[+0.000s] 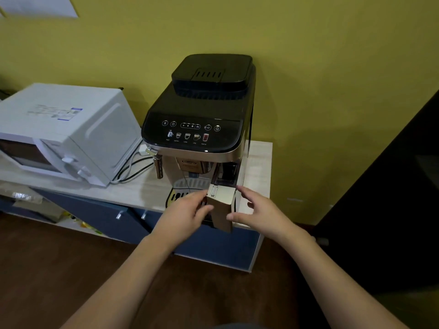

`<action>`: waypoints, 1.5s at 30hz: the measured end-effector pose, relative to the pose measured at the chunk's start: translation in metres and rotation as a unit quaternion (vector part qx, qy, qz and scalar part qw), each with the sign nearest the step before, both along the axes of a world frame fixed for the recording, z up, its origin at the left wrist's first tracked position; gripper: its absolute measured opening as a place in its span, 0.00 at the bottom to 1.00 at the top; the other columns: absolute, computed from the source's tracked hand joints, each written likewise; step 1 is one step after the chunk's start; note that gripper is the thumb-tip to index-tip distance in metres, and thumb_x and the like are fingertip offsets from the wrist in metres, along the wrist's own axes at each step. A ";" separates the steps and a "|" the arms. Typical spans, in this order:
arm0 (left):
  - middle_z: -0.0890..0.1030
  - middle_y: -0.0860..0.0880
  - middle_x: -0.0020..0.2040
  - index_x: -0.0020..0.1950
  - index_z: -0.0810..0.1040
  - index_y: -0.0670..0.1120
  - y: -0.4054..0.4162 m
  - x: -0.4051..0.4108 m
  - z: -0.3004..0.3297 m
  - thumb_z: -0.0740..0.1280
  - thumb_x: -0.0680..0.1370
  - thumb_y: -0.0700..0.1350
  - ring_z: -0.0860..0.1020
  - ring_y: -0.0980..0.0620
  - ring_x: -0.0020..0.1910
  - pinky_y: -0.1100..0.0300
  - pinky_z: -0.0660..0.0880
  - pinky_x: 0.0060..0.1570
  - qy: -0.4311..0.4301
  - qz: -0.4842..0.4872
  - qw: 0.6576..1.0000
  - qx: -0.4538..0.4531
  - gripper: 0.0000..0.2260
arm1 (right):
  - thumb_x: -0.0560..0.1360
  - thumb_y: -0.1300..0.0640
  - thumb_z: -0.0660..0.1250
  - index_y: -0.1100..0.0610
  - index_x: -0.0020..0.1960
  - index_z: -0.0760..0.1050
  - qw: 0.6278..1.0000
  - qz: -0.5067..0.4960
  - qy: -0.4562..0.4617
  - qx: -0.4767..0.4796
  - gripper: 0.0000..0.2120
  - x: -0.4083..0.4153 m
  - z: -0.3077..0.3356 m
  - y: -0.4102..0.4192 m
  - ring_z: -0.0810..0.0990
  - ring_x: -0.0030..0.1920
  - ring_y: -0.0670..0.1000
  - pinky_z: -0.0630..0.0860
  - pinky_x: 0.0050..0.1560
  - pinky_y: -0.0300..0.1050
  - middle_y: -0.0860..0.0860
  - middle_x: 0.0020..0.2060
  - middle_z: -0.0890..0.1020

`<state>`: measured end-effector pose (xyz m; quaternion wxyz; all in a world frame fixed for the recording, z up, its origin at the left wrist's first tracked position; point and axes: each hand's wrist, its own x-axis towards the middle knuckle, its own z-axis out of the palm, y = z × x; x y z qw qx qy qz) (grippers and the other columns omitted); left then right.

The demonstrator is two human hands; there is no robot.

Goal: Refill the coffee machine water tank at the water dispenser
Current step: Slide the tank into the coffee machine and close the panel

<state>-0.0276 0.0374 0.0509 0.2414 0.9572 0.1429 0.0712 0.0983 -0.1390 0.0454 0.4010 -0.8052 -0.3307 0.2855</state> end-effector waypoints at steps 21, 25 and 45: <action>0.51 0.48 0.81 0.81 0.41 0.48 -0.044 0.007 -0.018 0.64 0.77 0.37 0.79 0.47 0.54 0.53 0.80 0.45 0.047 0.070 0.989 0.118 0.40 | 0.71 0.40 0.71 0.57 0.80 0.45 0.961 -0.060 -0.258 -0.080 0.51 0.011 0.012 0.025 0.57 0.78 0.53 0.60 0.76 0.51 0.53 0.79 0.57; 0.44 0.45 0.81 0.81 0.42 0.45 -0.043 0.014 -0.020 0.63 0.78 0.39 0.78 0.45 0.56 0.53 0.79 0.50 0.075 0.053 0.984 0.151 0.38 | 0.72 0.42 0.72 0.56 0.80 0.43 0.954 -0.044 -0.281 -0.095 0.51 0.022 0.016 0.031 0.51 0.79 0.52 0.52 0.78 0.53 0.52 0.80 0.51; 0.80 0.43 0.44 0.74 0.25 0.59 -0.015 0.072 -0.011 0.61 0.78 0.38 0.78 0.47 0.35 0.50 0.75 0.35 0.224 0.061 0.965 0.124 0.46 | 0.75 0.51 0.71 0.57 0.64 0.72 0.926 -0.119 -0.345 -0.100 0.20 0.052 0.018 0.064 0.76 0.64 0.58 0.70 0.67 0.54 0.55 0.61 0.80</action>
